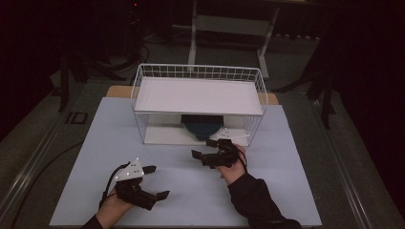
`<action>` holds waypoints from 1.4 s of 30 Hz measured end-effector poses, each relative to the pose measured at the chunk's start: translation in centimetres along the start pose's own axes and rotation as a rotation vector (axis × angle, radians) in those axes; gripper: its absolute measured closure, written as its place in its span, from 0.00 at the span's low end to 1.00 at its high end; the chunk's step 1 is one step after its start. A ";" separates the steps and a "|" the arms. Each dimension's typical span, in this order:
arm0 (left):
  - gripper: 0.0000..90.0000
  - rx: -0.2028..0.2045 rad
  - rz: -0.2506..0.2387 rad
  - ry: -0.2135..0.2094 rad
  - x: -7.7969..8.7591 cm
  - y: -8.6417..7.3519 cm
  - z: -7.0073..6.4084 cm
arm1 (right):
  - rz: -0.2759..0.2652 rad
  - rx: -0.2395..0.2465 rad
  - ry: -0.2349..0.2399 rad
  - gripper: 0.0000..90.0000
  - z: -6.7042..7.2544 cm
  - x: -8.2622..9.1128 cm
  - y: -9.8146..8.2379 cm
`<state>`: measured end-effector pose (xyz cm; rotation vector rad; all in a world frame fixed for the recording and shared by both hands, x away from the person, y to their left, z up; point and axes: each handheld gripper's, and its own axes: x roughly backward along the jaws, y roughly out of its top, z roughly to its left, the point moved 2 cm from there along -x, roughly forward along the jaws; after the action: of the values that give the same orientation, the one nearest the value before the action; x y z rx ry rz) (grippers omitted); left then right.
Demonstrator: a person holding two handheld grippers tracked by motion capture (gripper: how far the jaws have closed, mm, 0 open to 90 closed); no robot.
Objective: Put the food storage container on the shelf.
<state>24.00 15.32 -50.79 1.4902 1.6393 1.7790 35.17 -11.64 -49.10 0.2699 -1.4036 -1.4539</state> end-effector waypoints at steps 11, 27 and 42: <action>0.00 -0.006 -0.005 -0.010 0.1 0.1 -0.2 | -0.030 0.035 -0.046 0.17 -0.2 3.8 -2.1; 0.00 -0.013 0.001 -0.005 0.1 0.1 -0.2 | -0.037 0.046 -0.068 0.17 -0.2 8.0 -4.6; 0.00 -0.015 -0.003 -0.009 0.1 0.2 -0.3 | -0.057 0.044 -0.084 0.17 0.0 11.2 -6.6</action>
<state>23.78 15.22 -50.54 1.4870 1.6193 1.7764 27.06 -21.78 -49.28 0.2813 -1.5077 -1.4970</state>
